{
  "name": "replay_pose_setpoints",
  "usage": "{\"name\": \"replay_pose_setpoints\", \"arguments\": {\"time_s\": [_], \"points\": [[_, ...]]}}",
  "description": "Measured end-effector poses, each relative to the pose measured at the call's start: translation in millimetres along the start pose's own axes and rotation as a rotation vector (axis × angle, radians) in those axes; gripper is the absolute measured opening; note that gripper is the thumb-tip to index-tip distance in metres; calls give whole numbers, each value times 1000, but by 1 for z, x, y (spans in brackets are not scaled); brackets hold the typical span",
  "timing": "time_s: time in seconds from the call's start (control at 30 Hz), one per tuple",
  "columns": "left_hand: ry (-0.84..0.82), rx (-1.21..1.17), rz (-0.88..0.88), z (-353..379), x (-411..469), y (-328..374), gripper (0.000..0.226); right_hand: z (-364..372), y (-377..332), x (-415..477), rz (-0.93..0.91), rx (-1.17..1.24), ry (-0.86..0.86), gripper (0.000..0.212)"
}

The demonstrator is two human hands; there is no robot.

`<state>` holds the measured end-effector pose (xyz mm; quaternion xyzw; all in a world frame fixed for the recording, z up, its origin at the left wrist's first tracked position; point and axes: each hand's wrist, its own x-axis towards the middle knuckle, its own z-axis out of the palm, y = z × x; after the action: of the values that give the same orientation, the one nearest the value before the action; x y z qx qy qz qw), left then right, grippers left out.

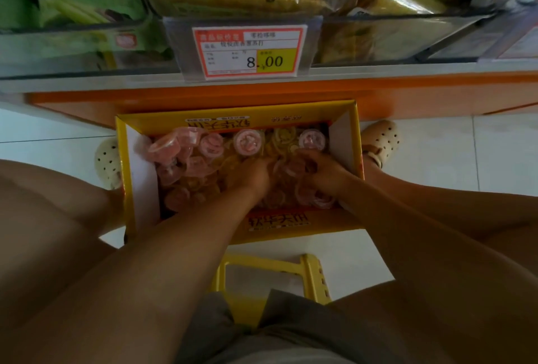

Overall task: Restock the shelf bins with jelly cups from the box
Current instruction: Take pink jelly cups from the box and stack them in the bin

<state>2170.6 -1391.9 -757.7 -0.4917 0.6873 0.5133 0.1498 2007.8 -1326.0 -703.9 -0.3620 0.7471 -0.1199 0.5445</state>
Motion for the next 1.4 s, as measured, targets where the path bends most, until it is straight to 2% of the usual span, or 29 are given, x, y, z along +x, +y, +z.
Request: {"name": "replay_pose_setpoints", "arguments": {"time_s": [0.1, 0.23, 0.33, 0.5, 0.63, 0.73, 0.8, 0.9, 0.93, 1.03, 1.07, 1.13, 1.27, 1.33, 1.4], "points": [[-30, 47, 35, -5, -7, -1, 32, 1, 0, 1, -32, -144, -11, 45], [-56, -76, 45, -15, -12, -22, 33, 3, -6, -1, -31, -560, -174, 51], [-71, -117, -62, -33, -19, -32, 35, 5, -6, -2, -69, -639, -180, 54], [-151, -272, -226, -53, -42, -48, 24, 10, -4, 0, -100, -459, -120, 50], [-127, -369, -241, -52, -58, -46, 19, 12, 4, 1, -74, -380, -51, 51], [-89, -429, -201, -47, -64, -43, 21, 15, 4, 1, -58, -146, -22, 50], [-52, -407, -181, -43, -64, -45, 24, 20, 1, -2, -47, -32, -93, 51], [-41, -397, -175, -42, -65, -41, 10, 25, 0, -6, 10, 222, -157, 55], [-46, -410, -164, -41, -63, -42, 18, 25, -1, -6, 42, 286, -183, 53], [-105, -399, -85, -45, -63, -37, 63, 23, -8, -8, 68, 441, -351, 44], [-128, -399, -52, -45, -62, -36, 68, 23, -10, -8, 83, 476, -393, 43], [-161, -387, -5, -45, -58, -35, 65, 23, -18, -10, 113, 492, -427, 40], [-162, -394, -6, -42, -59, -32, 48, 23, -30, -17, 149, 370, -448, 33], [-156, -403, -11, -43, -60, -34, 33, 16, -31, -16, 160, 385, -324, 25], [-124, -393, -41, -46, -62, -36, 18, 1, -22, -6, 97, 248, 33, 15]]}}
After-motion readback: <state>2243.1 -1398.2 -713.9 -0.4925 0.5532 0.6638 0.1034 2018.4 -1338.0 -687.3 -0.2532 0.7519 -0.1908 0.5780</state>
